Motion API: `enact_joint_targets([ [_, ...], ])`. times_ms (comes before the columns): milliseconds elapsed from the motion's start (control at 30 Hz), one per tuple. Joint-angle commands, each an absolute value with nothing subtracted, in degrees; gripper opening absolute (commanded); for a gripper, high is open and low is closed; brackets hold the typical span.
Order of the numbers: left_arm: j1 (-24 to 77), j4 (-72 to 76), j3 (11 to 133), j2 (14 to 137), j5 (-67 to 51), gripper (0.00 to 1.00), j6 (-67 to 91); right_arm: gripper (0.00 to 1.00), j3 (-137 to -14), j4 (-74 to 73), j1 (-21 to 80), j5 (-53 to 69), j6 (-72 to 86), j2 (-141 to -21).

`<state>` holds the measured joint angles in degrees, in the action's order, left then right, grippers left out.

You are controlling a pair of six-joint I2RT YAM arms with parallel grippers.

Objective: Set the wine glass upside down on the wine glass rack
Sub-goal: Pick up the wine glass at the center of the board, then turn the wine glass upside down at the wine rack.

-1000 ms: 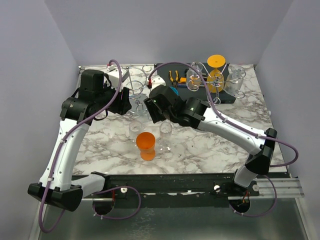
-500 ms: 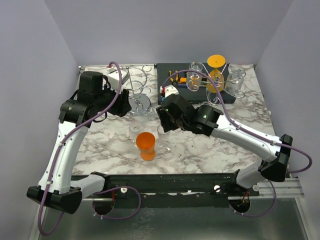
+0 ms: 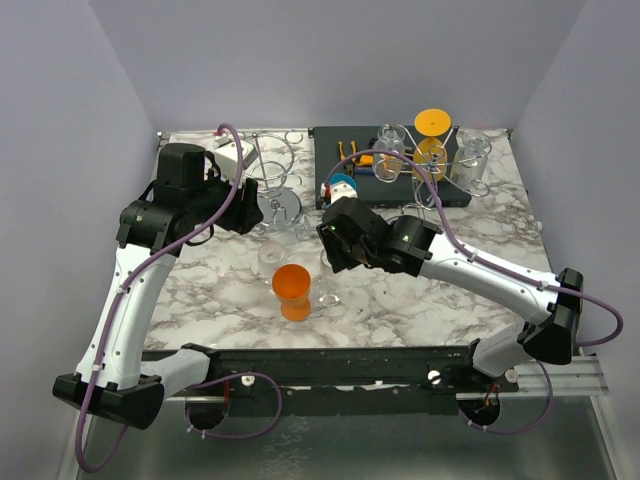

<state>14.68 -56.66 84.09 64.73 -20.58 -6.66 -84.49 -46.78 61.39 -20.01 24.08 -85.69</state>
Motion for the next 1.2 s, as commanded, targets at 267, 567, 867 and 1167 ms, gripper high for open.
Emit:
enact_joint_targets([
  [267, 14.4, -56.9, 83.2, 63.5, -24.5, 0.54, -6.9, 0.3, -79.7, -45.9, 61.1, -17.7, 24.8, -85.7],
  [567, 14.5, -57.0, 81.8, 65.4, -32.6, 0.65, -5.0, 0.0, -86.5, -50.8, 61.0, -24.0, 23.3, -80.2],
  [867, 14.6, -55.1, 83.6, 68.3, -44.0, 0.85, 1.0, 0.01, -93.6, -56.0, 61.0, -25.0, 22.5, -72.4],
  [1167, 14.6, -49.0, 77.7, 64.6, -50.6, 0.9, 7.8, 0.0, -91.9, -44.4, 61.0, -22.6, 20.2, -63.4],
])
